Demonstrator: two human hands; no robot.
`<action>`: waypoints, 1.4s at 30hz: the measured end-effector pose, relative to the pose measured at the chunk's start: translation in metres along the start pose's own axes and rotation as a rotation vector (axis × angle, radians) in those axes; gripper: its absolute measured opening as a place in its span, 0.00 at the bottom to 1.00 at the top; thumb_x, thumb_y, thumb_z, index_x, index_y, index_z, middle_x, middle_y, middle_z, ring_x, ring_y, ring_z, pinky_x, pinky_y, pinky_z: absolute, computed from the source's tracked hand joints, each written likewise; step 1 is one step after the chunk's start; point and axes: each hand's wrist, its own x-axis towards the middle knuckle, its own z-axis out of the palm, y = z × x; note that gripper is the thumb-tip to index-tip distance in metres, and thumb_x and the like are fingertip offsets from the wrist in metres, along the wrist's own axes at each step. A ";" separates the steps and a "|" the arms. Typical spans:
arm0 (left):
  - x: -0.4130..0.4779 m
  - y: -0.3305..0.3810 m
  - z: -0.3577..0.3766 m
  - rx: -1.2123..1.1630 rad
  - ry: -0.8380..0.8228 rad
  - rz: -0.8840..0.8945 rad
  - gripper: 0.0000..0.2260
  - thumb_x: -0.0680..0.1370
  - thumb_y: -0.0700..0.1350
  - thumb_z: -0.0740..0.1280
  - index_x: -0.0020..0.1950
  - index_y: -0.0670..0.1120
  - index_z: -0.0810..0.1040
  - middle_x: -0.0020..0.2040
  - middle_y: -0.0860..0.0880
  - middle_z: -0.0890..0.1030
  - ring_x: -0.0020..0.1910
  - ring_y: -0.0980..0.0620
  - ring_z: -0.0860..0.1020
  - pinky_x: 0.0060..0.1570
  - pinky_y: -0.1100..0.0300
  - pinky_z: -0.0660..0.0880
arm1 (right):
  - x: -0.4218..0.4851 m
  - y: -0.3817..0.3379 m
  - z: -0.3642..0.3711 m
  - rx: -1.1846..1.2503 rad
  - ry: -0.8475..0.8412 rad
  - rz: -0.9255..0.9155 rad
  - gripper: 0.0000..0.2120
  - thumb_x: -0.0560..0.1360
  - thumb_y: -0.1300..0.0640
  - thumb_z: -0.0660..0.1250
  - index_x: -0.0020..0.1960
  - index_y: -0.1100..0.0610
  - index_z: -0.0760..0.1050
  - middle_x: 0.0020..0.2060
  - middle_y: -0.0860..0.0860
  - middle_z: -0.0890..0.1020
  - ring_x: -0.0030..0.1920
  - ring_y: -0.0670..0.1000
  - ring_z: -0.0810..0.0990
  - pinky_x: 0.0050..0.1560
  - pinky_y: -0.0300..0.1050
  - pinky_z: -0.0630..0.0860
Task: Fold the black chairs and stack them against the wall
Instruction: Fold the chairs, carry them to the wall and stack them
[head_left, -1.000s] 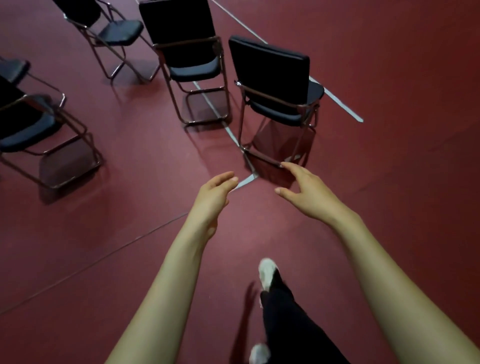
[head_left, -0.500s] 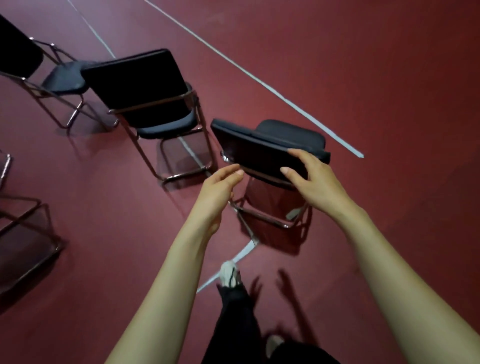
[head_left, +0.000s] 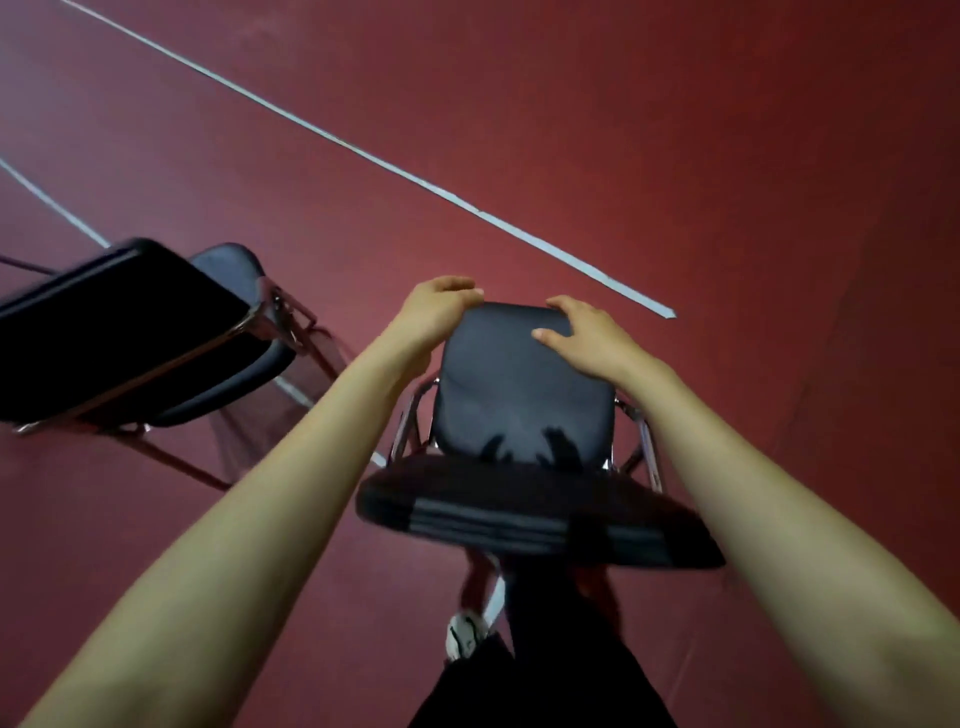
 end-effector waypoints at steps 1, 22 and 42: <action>0.029 0.002 0.001 0.042 -0.015 -0.012 0.18 0.79 0.42 0.66 0.69 0.43 0.74 0.64 0.46 0.77 0.55 0.55 0.72 0.55 0.63 0.68 | 0.027 0.008 0.000 -0.013 -0.031 0.022 0.27 0.79 0.49 0.62 0.74 0.58 0.62 0.72 0.56 0.67 0.71 0.56 0.66 0.67 0.45 0.63; 0.463 -0.198 0.138 1.059 -0.325 -0.124 0.25 0.82 0.54 0.58 0.75 0.42 0.63 0.74 0.39 0.64 0.73 0.39 0.61 0.71 0.45 0.60 | 0.388 0.275 0.147 -0.259 -0.394 0.334 0.31 0.80 0.40 0.53 0.76 0.57 0.56 0.76 0.56 0.58 0.76 0.58 0.54 0.73 0.61 0.54; 0.467 -0.212 0.168 1.242 -0.254 -0.105 0.27 0.84 0.57 0.45 0.66 0.40 0.73 0.67 0.37 0.73 0.68 0.39 0.68 0.69 0.46 0.57 | 0.373 0.262 0.170 -0.246 -0.211 0.418 0.34 0.78 0.34 0.44 0.70 0.58 0.66 0.70 0.57 0.69 0.71 0.57 0.62 0.73 0.61 0.47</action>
